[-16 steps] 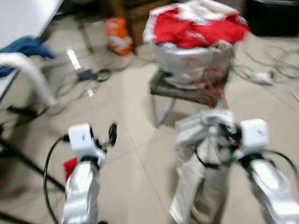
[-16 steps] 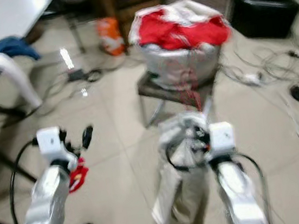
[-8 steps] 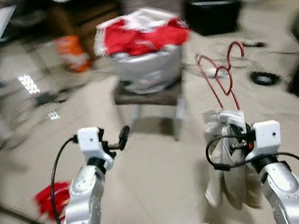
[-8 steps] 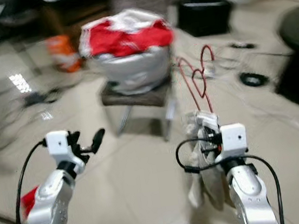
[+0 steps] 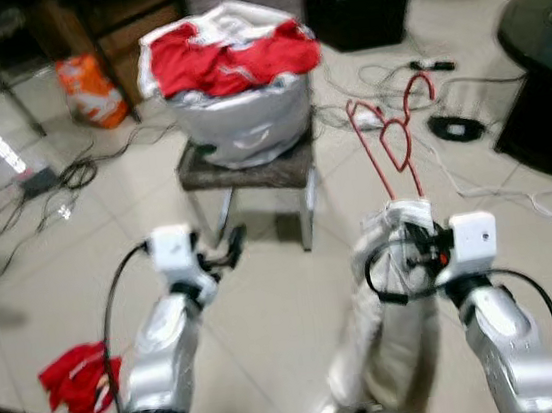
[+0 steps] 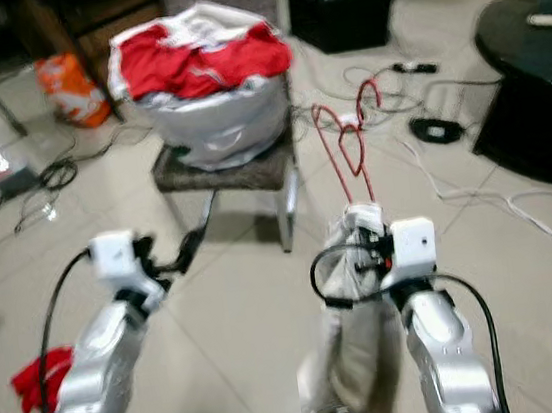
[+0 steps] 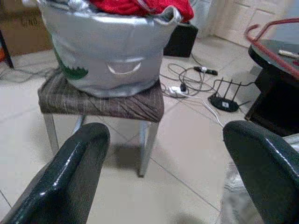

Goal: Hang hanger

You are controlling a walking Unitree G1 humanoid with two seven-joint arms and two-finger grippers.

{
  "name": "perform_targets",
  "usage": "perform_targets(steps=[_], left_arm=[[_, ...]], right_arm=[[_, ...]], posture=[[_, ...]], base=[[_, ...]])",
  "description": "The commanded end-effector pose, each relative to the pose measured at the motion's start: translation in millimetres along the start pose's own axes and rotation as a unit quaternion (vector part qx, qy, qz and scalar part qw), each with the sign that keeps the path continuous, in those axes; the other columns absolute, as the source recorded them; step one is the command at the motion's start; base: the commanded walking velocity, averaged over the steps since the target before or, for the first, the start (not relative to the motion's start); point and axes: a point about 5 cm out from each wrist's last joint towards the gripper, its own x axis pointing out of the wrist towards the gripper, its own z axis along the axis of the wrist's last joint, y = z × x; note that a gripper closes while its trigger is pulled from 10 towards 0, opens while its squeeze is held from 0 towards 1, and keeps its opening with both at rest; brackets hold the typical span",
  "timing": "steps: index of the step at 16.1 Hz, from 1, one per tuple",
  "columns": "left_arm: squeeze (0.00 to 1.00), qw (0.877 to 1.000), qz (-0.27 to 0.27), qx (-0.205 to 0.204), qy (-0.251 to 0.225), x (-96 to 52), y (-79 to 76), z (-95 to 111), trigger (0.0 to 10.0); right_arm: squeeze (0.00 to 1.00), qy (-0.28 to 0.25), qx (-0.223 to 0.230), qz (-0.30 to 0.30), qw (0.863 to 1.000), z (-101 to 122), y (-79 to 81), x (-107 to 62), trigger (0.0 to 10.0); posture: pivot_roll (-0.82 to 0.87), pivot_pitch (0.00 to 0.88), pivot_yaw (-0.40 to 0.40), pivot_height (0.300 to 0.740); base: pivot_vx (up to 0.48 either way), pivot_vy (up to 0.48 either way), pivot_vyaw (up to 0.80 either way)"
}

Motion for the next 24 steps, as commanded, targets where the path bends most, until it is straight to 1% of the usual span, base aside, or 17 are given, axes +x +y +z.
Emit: perform_targets(steps=[1, 2, 4, 6, 8, 9, 11, 13, 14, 15, 16, 17, 18, 20, 21, 23, 24], left_arm=[[0.0, 1.0, 0.007, 0.011, 0.007, -2.2, 6.0, 0, 10.0], [0.0, 1.0, 0.005, 0.019, 0.007, -1.7, 6.0, 1, 10.0], [0.0, 1.0, 0.01, 0.016, 0.007, -0.5, 8.5, 1, 10.0], [0.0, 1.0, 0.002, 0.015, 0.009, 1.3, 4.0, 0, 10.0], [0.0, 1.0, 0.0, 0.016, 0.009, 2.3, 2.5, 0, 10.0], [0.0, 1.0, 0.0, 0.017, 0.009, 3.2, 2.6, 0, 10.0], [0.0, 1.0, 0.001, 0.018, 0.01, 6.7, 4.8, 1, 10.0], [0.0, 1.0, 0.002, 0.022, 0.011, 8.6, 5.6, 1, 10.0], [0.0, 1.0, 0.002, 0.024, 0.012, 10.2, 6.5, 2, 10.0], [0.0, 1.0, 0.003, 0.027, 0.012, 12.0, 8.2, 3, 10.0], [0.0, 0.999, 0.006, 0.032, 0.011, 14.4, 11.0, 4, 10.0], [0.0, 0.999, 0.008, 0.033, 0.01, 15.4, 12.3, 5, 10.0], [0.0, 0.999, 0.009, 0.037, 0.009, 16.7, 14.4, 7, 10.0], [0.0, 0.999, 0.011, 0.046, 0.008, 19.8, 19.7, 10, 10.0], [0.0, 0.998, 0.007, 0.058, 0.007, 22.2, 22.1, 11, 10.0], [0.0, 0.998, 0.0, 0.069, 0.003, 25.3, 25.3, 14, 10.0], [0.0, 0.998, -0.008, 0.07, 0.002, 26.5, 26.1, 15, 10.0]], right_arm=[[0.0, -0.027, -0.005, 0.019, 0.999, 13, 6.2, 6.5, 10.0], [0.0, -0.027, -0.004, 0.02, 0.999, 15, 6.8, 8.4, 10.0], [0.0, -0.031, 0.01, 0.03, 0.999, 16, 10.4, 11.0, 10.0], [0.0, -0.029, 0.022, 0.042, 0.998, 18, 13.4, 13.6, 10.0], [0.0, -0.03, 0.014, 0.051, 0.998, 19, 13.7, 14.8, 10.0], [0.0, -0.027, 0.014, 0.07, 0.997, 21, 15.6, 16.3, 10.0], [0.0, 0.004, -0.016, 0.126, 0.992, 23, 16.8, 21.8, 10.0], [0.0, 0.014, -0.037, 0.18, 0.983, 30, 14.4, 23.9, 10.0], [0.0, 0.017, -0.056, 0.215, 0.975, 35, 13.9, 23.2, 10.0], [0.0, 0.021, -0.054, 0.24, 0.969, 39, 13.5, 22.5, 10.0], [0.0, 0.025, -0.067, 0.26, 0.963, 43, 12.6, 21.8, 10.0], [0.0, 0.027, -0.072, 0.266, 0.961, 45, 12.0, 21.9, 10.0], [0.0, 0.032, -0.078, 0.281, 0.956, 47, 11.5, 21.4, 10.0], [0.0, 0.048, -0.098, 0.327, 0.939, 49, 13.6, 15.6, 10.0], [0.0, 0.061, -0.109, 0.351, 0.928, 48, 13.2, 10.1, 10.0], [0.0, 0.074, -0.123, 0.372, 0.917, 48, 10.7, 4.6, 10.0], [0.0, 0.076, -0.128, 0.37, 0.917, 48, 7.8, 4.3, 10.0]], posture=[[-0.19, 0.0, 0.099, 0.74], [-0.19, 0.0, 0.101, 0.74], [-0.19, 0.0, 0.1, 0.74], [-0.19, 0.0, 0.099, 0.74], [-0.19, 0.0, 0.1, 0.74], [-0.19, 0.0, 0.1, 0.74], [-0.19, 0.0, 0.102, 0.74], [-0.19, 0.0, 0.103, 0.74], [-0.19, 0.0, 0.102, 0.74], [-0.19, 0.0, 0.102, 0.74], [-0.19, 0.0, 0.102, 0.74], [-0.19, 0.0, 0.104, 0.74], [-0.19, 0.0, 0.104, 0.74], [-0.19, 0.0, 0.106, 0.74], [-0.19, 0.0, 0.108, 0.74], [-0.2, 0.0, 0.11, 0.74], [-0.2, 0.0, 0.11, 0.74]], base=[[0.0, 0.0, 0.0], [0.0, 0.0, 0.0], [0.0, 0.0, 0.0], [0.0, 0.0, 0.21], [0.0, 0.0, 0.0], [0.0, 0.0, 0.0], [0.0, 0.0, 0.0], [0.0, 0.0, 0.0], [0.0, 0.0, 0.0], [0.0, 0.0, 0.0], [0.0, 0.0, 0.0], [0.0, 0.0, 0.0], [0.0, 0.0, 0.0], [0.0, 0.0, 0.0], [0.0, 0.0, 0.0], [0.0, 0.0, 0.0], [0.0, 0.0, 0.0]])
